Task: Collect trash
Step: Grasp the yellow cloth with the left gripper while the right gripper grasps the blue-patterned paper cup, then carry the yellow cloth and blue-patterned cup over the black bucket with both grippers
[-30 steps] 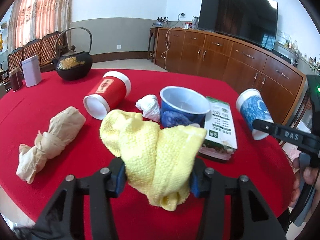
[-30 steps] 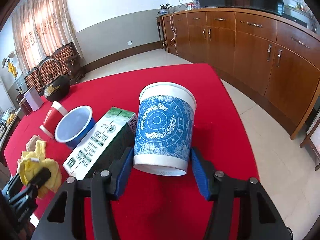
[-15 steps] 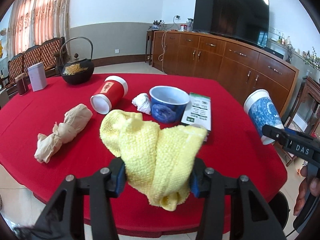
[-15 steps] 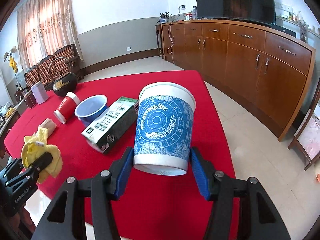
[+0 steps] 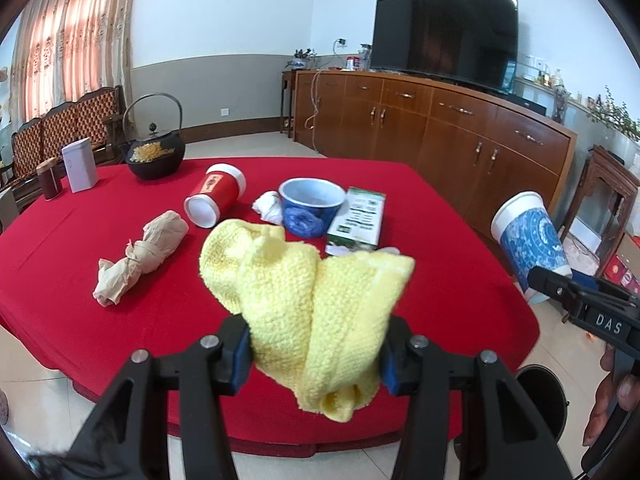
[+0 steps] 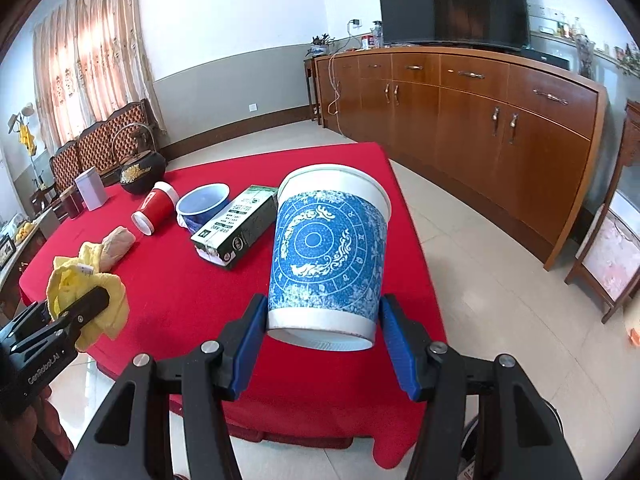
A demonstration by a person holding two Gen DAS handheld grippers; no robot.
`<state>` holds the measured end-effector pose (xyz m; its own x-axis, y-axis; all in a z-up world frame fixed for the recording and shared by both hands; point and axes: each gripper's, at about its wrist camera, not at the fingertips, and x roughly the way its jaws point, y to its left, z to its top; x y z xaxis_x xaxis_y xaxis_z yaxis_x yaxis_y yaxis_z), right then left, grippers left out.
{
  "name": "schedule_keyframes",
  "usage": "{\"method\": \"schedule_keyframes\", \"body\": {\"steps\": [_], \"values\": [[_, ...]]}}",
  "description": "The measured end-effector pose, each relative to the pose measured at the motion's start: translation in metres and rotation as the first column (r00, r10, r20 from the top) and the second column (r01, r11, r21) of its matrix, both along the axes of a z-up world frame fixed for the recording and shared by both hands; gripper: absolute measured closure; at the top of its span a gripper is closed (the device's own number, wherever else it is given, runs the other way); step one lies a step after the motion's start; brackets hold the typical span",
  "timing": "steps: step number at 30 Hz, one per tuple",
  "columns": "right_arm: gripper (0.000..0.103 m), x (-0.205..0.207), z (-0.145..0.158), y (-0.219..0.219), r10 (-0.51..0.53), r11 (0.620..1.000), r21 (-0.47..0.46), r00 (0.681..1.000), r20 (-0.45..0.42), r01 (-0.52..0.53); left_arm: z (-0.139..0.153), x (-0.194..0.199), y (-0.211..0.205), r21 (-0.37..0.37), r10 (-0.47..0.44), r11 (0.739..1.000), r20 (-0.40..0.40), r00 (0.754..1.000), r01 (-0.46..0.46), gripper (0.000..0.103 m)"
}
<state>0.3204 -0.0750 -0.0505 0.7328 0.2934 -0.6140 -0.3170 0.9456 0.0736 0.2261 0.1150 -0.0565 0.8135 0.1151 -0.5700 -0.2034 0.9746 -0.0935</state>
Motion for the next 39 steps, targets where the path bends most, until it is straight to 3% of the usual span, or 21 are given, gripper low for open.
{"method": "schedule_keyframes", "body": {"steps": [11,22,31,39], "values": [[0.044,-0.046,0.004,-0.069,-0.116,0.993,0.004,0.993,0.010,0.116,0.006,-0.012,-0.051,-0.002,-0.112,0.994,0.019,0.994,0.112,0.052],[0.044,-0.085,-0.008,-0.159,-0.274,0.962,-0.010,0.962,-0.015,0.274,0.005,-0.008,-0.118,0.005,-0.261,0.965,0.014,0.965,0.261,0.052],[0.044,-0.112,-0.023,-0.221,-0.367,0.930,-0.024,0.929,-0.043,0.366,-0.004,-0.003,-0.179,0.000,-0.386,0.922,-0.010,0.922,0.386,0.052],[0.044,-0.131,-0.044,-0.265,-0.426,0.905,-0.049,0.901,-0.081,0.423,-0.022,-0.001,-0.240,-0.010,-0.504,0.863,-0.056,0.862,0.505,0.052]]}}
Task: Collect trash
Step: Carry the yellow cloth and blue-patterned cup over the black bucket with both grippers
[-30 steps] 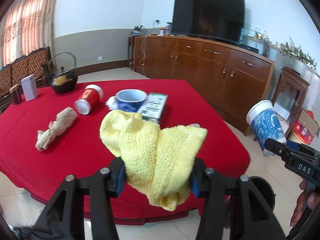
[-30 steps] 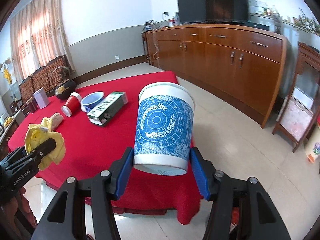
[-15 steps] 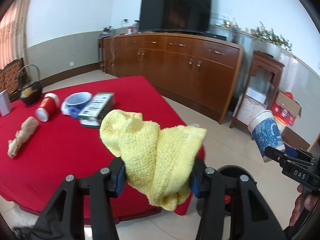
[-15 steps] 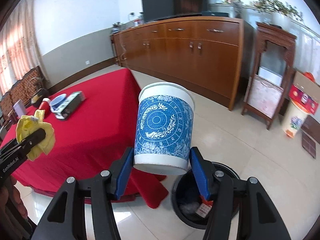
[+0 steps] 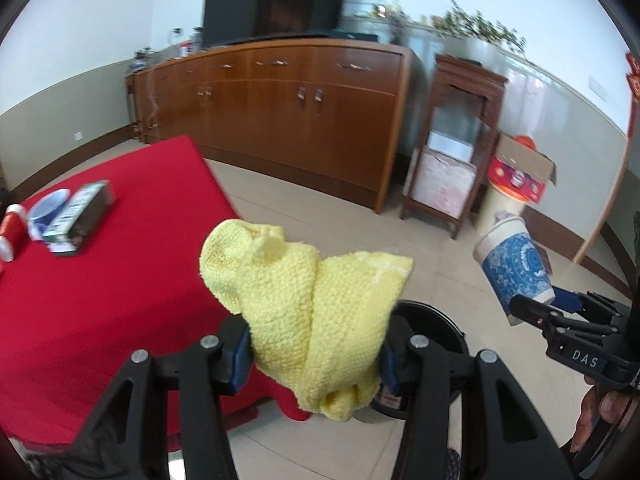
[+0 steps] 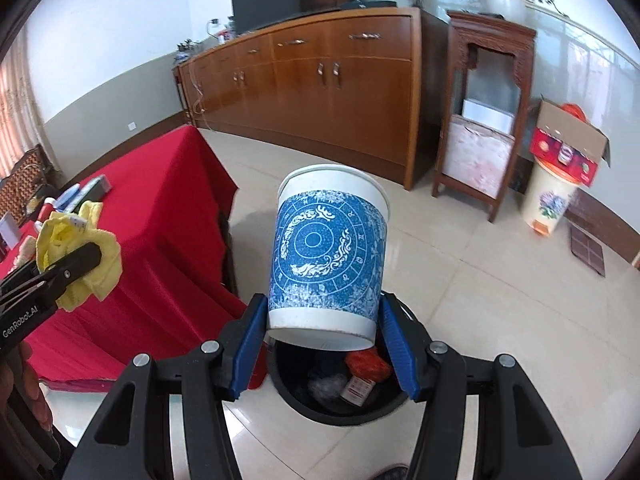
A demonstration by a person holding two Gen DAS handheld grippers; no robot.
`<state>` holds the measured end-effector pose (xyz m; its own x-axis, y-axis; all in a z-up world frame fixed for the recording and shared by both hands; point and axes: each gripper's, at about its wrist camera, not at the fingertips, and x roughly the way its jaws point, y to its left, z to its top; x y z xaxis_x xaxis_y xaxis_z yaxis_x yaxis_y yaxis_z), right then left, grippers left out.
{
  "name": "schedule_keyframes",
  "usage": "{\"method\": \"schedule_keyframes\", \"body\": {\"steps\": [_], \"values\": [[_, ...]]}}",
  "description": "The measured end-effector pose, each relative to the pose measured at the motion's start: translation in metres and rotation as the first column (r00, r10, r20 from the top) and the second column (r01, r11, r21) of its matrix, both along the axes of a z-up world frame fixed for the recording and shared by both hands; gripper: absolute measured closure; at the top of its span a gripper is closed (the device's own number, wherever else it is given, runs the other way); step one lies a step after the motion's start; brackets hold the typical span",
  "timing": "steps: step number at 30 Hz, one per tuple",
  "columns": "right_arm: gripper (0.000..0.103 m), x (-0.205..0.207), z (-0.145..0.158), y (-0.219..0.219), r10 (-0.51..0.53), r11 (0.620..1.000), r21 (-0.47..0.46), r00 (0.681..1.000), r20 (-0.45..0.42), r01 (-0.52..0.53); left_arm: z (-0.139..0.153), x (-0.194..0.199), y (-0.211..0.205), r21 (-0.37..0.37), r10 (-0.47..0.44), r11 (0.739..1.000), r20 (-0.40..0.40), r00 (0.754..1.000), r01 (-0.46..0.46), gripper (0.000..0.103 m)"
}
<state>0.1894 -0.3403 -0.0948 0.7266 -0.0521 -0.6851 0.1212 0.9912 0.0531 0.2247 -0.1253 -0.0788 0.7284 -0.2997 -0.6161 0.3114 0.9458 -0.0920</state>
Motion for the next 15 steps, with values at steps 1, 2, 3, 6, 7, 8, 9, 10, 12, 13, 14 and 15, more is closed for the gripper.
{"method": "schedule_keyframes", "body": {"steps": [1,2,3,6,7,8,9,10,12,13,14,15], "values": [[0.044,-0.002,-0.004,-0.005,-0.007,1.000,-0.003,1.000,-0.009,0.007,-0.003,0.000,-0.007,0.002,-0.012,1.000,-0.006,1.000,0.012,0.052],[0.044,-0.002,-0.007,-0.009,-0.011,1.000,-0.003,1.000,-0.017,0.011,-0.007,0.000,-0.015,0.003,-0.031,1.000,-0.016,0.999,0.031,0.052],[0.044,-0.002,-0.011,-0.013,-0.015,1.000,-0.001,1.000,-0.025,0.015,-0.009,0.000,-0.019,0.002,-0.042,0.999,-0.024,0.999,0.042,0.052],[0.044,-0.006,-0.021,-0.025,-0.027,1.000,-0.001,0.999,-0.046,0.027,-0.017,-0.001,-0.034,0.011,-0.072,0.997,-0.043,0.996,0.073,0.052],[0.044,-0.007,-0.024,-0.028,-0.030,1.000,0.001,0.998,-0.052,0.030,-0.020,-0.001,-0.039,0.015,-0.081,0.997,-0.049,0.995,0.082,0.052],[0.044,-0.007,-0.027,-0.030,-0.031,1.000,0.001,0.998,-0.057,0.031,-0.022,-0.001,-0.043,0.019,-0.089,0.996,-0.055,0.994,0.090,0.052],[0.044,-0.007,-0.030,-0.032,-0.031,1.000,0.000,0.998,-0.061,0.031,-0.024,0.000,-0.045,0.021,-0.095,0.995,-0.060,0.994,0.096,0.052],[0.044,-0.008,-0.033,-0.035,-0.031,1.000,-0.003,0.997,-0.066,0.031,-0.025,0.001,-0.048,0.024,-0.098,0.995,-0.064,0.993,0.100,0.052],[0.044,-0.009,-0.038,-0.038,-0.029,1.000,-0.004,0.997,-0.075,0.028,-0.028,0.002,-0.054,0.027,-0.106,0.994,-0.074,0.992,0.108,0.052],[0.044,-0.008,-0.041,-0.040,-0.027,1.000,-0.006,0.997,-0.079,0.026,-0.030,0.003,-0.057,0.029,-0.108,0.993,-0.078,0.991,0.111,0.052],[0.044,-0.007,-0.043,-0.041,-0.025,1.000,-0.008,0.996,-0.083,0.025,-0.032,0.004,-0.060,0.030,-0.110,0.993,-0.084,0.990,0.113,0.052],[0.044,-0.006,-0.045,-0.041,-0.023,1.000,-0.009,0.996,-0.086,0.023,-0.034,0.004,-0.062,0.029,-0.113,0.993,-0.087,0.990,0.116,0.052]]}}
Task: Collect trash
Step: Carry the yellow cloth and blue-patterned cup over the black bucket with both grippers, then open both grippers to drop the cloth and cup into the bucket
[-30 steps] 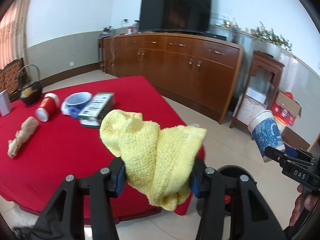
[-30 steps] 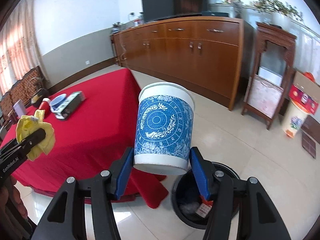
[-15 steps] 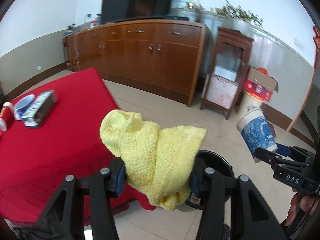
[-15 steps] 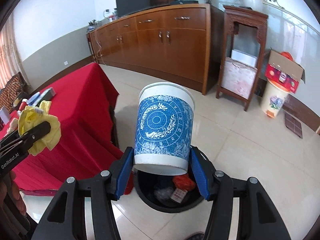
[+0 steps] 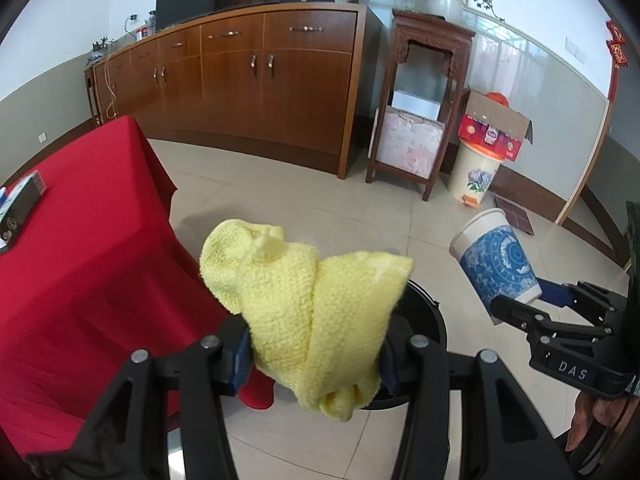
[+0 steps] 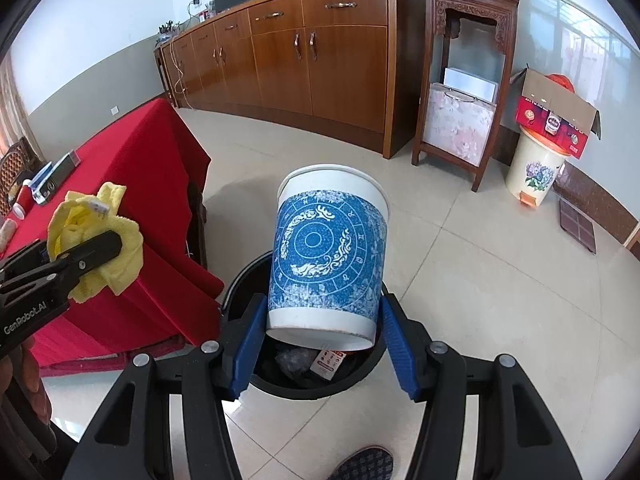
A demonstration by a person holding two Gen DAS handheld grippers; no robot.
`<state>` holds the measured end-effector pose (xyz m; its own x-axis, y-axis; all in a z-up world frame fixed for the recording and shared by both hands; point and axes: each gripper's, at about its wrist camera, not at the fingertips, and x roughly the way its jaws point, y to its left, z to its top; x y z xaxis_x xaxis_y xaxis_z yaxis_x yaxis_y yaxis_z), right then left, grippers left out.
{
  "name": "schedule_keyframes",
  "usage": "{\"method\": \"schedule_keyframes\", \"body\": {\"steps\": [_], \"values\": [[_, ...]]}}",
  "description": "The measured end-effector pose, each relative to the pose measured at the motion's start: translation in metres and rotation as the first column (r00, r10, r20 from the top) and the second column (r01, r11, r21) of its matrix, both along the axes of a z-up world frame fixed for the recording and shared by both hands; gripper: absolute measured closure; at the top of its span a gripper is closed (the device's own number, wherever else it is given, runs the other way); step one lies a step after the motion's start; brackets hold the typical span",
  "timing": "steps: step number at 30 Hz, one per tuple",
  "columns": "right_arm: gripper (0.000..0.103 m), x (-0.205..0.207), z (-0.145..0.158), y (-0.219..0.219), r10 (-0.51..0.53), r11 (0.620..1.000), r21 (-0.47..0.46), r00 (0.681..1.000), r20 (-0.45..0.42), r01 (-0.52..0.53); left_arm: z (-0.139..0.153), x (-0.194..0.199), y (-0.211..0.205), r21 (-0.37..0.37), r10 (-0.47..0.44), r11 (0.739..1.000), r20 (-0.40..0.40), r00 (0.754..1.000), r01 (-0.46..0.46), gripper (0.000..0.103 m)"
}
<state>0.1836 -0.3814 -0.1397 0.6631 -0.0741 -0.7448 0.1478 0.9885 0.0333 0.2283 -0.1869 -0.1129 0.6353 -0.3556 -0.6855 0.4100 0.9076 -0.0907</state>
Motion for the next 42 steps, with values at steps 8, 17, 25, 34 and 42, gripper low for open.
{"method": "schedule_keyframes", "body": {"steps": [8,17,25,34,42], "values": [[0.044,0.018,-0.030,-0.004,0.033,0.999,-0.014,0.998,-0.046,-0.034,-0.018,0.009,-0.018,-0.019,-0.038,0.999,-0.031,0.999,0.037,0.052],[0.044,0.035,-0.067,-0.005,0.079,0.996,-0.033,0.991,-0.110,-0.083,-0.055,0.018,-0.039,-0.013,-0.059,0.998,-0.116,0.991,0.058,0.052],[0.044,0.057,-0.102,-0.005,0.122,0.990,-0.046,0.979,-0.163,-0.131,-0.082,0.025,-0.054,0.011,-0.064,0.998,-0.169,0.983,0.067,0.052],[0.043,0.076,-0.129,0.004,0.200,0.975,-0.061,0.962,-0.188,-0.215,-0.111,0.026,-0.047,-0.020,-0.016,1.000,-0.233,0.972,0.011,0.045],[0.017,0.075,-0.140,-0.005,0.136,0.973,-0.154,0.965,-0.226,-0.173,-0.111,0.020,-0.026,-0.008,0.057,0.998,-0.228,0.972,-0.060,0.011]]}}
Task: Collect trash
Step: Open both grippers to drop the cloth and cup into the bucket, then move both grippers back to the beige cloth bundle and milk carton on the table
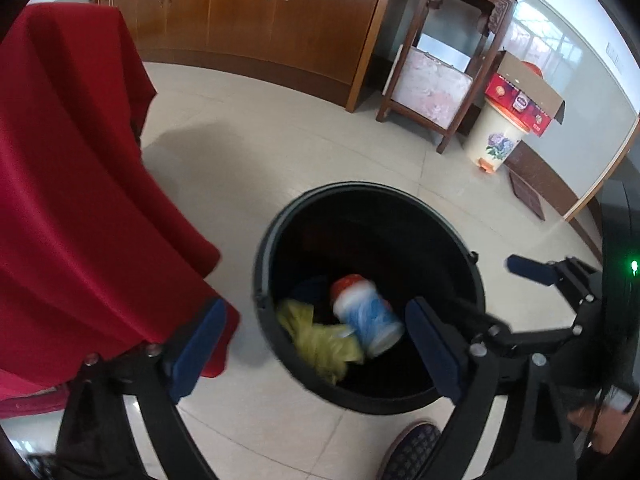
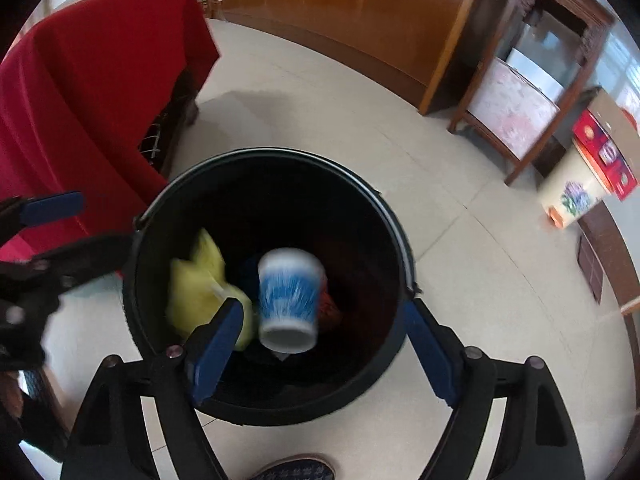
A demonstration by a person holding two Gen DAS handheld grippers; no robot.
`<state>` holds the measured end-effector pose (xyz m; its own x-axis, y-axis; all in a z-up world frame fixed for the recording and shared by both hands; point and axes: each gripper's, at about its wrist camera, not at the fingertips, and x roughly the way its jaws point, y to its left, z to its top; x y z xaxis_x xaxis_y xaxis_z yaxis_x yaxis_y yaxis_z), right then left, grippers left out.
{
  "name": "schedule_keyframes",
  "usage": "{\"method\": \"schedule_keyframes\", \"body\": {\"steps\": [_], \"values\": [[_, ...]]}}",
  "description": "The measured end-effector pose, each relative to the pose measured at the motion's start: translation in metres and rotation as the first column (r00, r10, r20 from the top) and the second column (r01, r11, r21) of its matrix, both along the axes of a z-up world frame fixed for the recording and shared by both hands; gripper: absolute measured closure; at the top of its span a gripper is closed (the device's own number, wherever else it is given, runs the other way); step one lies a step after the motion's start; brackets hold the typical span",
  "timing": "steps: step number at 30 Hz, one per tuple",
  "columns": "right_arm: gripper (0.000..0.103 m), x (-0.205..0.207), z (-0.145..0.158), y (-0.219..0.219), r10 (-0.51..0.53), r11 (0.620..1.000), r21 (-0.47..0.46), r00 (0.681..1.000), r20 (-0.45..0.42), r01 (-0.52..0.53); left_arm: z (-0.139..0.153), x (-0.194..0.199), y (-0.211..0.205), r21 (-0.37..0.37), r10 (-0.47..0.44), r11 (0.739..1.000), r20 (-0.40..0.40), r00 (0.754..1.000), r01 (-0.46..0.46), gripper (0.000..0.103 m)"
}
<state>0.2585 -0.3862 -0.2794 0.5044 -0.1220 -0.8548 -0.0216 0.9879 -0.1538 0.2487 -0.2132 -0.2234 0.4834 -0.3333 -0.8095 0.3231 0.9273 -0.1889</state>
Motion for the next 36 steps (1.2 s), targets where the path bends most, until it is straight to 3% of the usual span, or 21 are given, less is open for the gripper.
{"method": "schedule_keyframes", "body": {"steps": [5,14,20,31,36], "values": [[0.015,-0.008,0.017,-0.003,-0.058,0.998,0.024,0.998,0.019,0.058,0.024,-0.011,0.020,0.032,0.026,0.999,0.077,0.997,-0.028,0.010],[0.012,-0.021,0.059,0.027,-0.048,0.999,0.031,0.993,0.106,0.045,0.056,-0.028,0.072,0.037,0.128,0.990,0.163,0.978,-0.136,0.008],[0.011,-0.032,0.086,0.055,-0.067,0.994,0.095,0.985,0.157,0.052,0.079,-0.047,0.105,0.038,0.181,0.980,0.223,0.958,-0.193,0.008],[0.010,-0.025,0.140,0.152,0.024,0.981,0.182,0.972,0.233,-0.068,0.108,-0.072,0.188,-0.006,0.340,0.936,0.265,0.902,-0.351,0.002],[0.010,-0.016,0.158,0.207,0.088,0.969,0.204,0.964,0.249,-0.141,0.128,-0.087,0.234,-0.038,0.421,0.902,0.309,0.853,-0.431,0.002]]}}
